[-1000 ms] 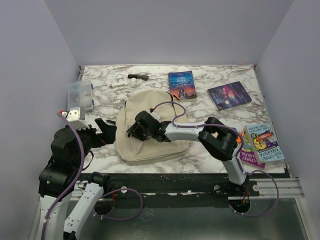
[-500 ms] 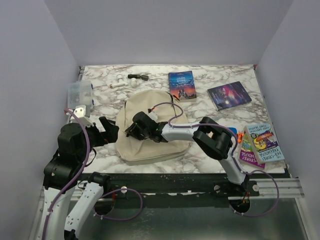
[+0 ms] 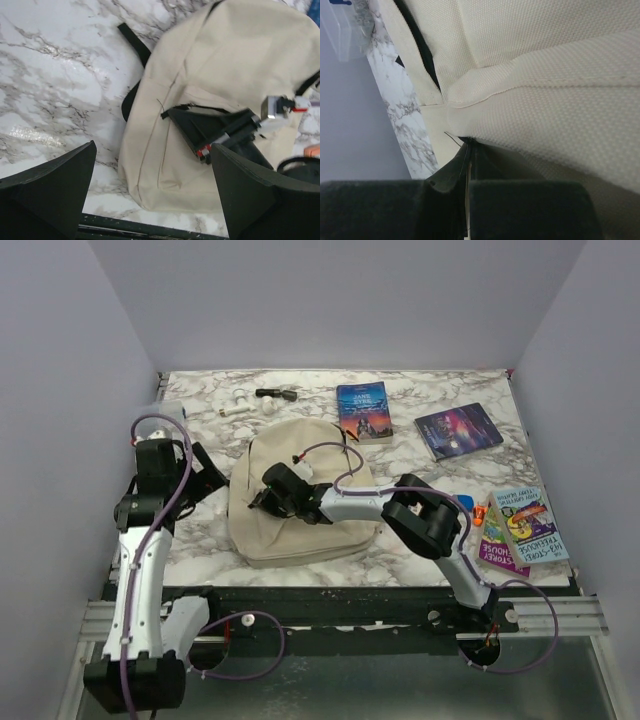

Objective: Pack the student bag
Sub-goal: Unzip the student bag at the center of the board.

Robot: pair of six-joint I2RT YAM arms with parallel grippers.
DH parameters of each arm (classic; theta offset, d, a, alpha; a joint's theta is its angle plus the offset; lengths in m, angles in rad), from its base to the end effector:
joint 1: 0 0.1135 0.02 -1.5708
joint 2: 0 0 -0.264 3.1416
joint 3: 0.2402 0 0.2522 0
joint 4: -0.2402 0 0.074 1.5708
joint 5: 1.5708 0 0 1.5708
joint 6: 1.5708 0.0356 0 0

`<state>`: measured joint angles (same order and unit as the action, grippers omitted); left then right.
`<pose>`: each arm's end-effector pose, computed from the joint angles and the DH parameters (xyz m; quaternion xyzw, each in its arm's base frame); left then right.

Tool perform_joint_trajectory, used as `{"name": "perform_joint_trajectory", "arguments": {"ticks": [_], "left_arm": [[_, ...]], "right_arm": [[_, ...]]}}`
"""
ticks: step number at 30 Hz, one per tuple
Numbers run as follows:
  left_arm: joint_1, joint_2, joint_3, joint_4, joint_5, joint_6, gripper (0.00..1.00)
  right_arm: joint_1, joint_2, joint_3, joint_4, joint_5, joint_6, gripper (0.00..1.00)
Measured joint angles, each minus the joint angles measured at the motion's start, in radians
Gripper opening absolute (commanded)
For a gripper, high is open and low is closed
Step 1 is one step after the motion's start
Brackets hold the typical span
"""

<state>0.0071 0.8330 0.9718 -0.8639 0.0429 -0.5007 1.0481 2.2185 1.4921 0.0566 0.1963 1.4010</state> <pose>0.1587 -0.0004 0.3295 -0.2205 0.8847 -0.1192 0.3931 0.2495 0.4191 0.1386 0.1993 0.8745 0.3777 0.2300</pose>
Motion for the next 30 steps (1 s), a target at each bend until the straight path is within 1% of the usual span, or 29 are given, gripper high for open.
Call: {"name": "perform_joint_trajectory", "arguments": {"ticks": [1,3,6,10,12,14,16,19,22,24,26,27,30], "left_arm": [[0.052,0.038,-0.008,0.018,0.02,-0.008,0.99],[0.117,0.108,-0.016,0.045,0.055,-0.019,0.99],[0.172,0.232,-0.021,0.088,0.103,-0.042,0.99],[0.185,0.386,-0.064,0.172,0.158,-0.081,0.97],[0.193,0.481,-0.075,0.186,0.19,-0.097,0.96],[0.202,0.537,-0.089,0.206,0.225,-0.122,0.95],[0.204,0.571,-0.114,0.228,0.256,-0.154,0.93],[0.206,0.576,-0.151,0.267,0.296,-0.198,0.88],[0.204,0.588,-0.192,0.328,0.339,-0.245,0.77],[0.2,0.591,-0.227,0.373,0.357,-0.269,0.65],[0.199,0.594,-0.254,0.397,0.364,-0.288,0.48],[0.198,0.597,-0.266,0.413,0.368,-0.299,0.37],[0.198,0.602,-0.294,0.454,0.381,-0.323,0.09]], "right_arm": [[0.0,0.0,-0.001,0.002,0.0,-0.007,0.01],[0.0,-0.006,-0.015,0.019,-0.003,-0.02,0.01],[-0.001,-0.035,-0.064,0.067,-0.026,-0.036,0.01],[-0.01,-0.103,-0.147,0.153,-0.088,-0.04,0.01],[-0.016,-0.124,-0.169,0.181,-0.108,-0.037,0.01],[-0.023,-0.146,-0.183,0.21,-0.132,-0.034,0.01],[-0.031,-0.16,-0.195,0.246,-0.159,-0.029,0.01],[-0.043,-0.183,-0.233,0.299,-0.19,-0.013,0.01],[-0.05,-0.197,-0.272,0.355,-0.217,0.015,0.01],[-0.054,-0.202,-0.296,0.396,-0.229,0.039,0.01],[-0.056,-0.211,-0.325,0.431,-0.235,0.065,0.01],[-0.06,-0.22,-0.349,0.457,-0.235,0.084,0.0],[-0.066,-0.243,-0.406,0.515,-0.234,0.135,0.01]]}}
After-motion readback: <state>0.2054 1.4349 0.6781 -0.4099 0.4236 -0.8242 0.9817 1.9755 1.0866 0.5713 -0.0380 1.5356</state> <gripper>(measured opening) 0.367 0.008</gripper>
